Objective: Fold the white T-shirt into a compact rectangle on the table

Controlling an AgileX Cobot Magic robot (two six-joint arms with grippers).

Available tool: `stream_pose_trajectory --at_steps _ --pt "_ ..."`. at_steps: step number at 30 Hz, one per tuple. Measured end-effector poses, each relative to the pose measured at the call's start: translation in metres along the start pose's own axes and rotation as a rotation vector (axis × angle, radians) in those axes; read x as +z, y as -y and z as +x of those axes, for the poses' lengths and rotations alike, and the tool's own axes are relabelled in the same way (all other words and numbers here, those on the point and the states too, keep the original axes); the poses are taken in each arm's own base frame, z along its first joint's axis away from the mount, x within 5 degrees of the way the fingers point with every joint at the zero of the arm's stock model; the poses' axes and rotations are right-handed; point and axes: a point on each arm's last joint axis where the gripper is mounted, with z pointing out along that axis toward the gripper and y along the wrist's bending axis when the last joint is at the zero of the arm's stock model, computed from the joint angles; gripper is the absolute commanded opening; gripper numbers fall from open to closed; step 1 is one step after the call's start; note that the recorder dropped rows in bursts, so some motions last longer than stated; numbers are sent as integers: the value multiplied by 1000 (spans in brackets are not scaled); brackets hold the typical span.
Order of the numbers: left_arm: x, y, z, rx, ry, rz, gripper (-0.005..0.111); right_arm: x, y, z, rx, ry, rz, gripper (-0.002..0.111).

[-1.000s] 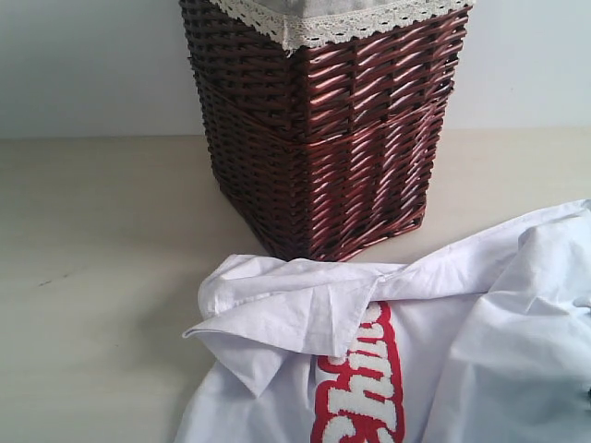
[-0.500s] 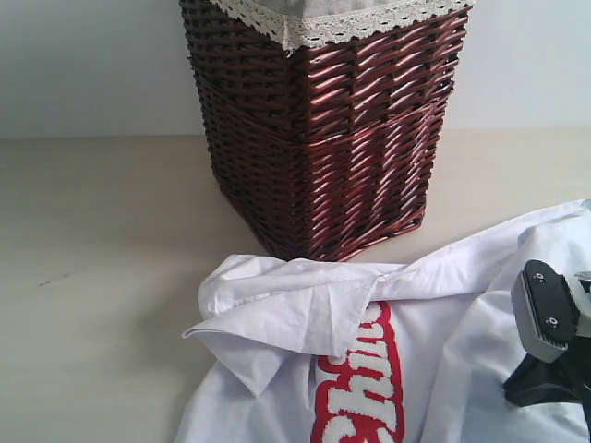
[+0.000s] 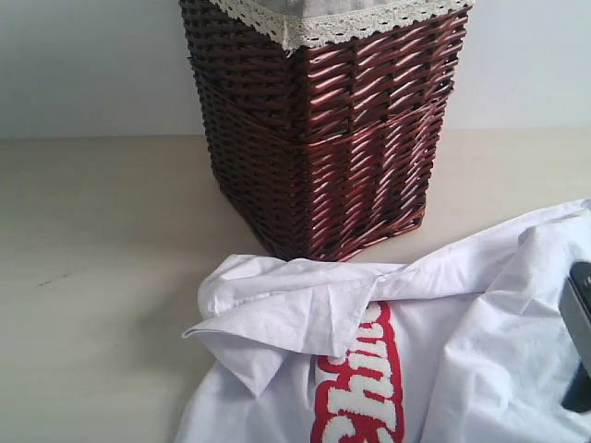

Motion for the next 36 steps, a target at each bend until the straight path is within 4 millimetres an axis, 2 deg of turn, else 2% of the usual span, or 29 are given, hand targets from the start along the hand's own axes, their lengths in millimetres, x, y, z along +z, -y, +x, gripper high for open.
stream_pose_trajectory --at_steps 5,13,16,21,22,28,32,36 --pt "0 0 0 0 0 0 0 4 -11 21 31 -208 -63 44" --pt "0 0 0 0 0 0 0 16 -22 32 27 -275 -81 44" --pt "0 0 0 0 0 0 0 23 -25 35 25 -277 -57 37" --pt "0 0 0 0 0 0 0 29 -15 38 80 -273 124 2" --pt "0 0 0 0 0 0 0 28 -11 38 93 -269 166 0" --pt "0 0 0 0 0 0 0 19 7 35 95 -237 423 0" --pt "0 0 0 0 0 0 0 6 15 31 -22 -241 580 0" --pt "0 0 0 0 0 0 0 3 17 29 -123 -264 612 0"
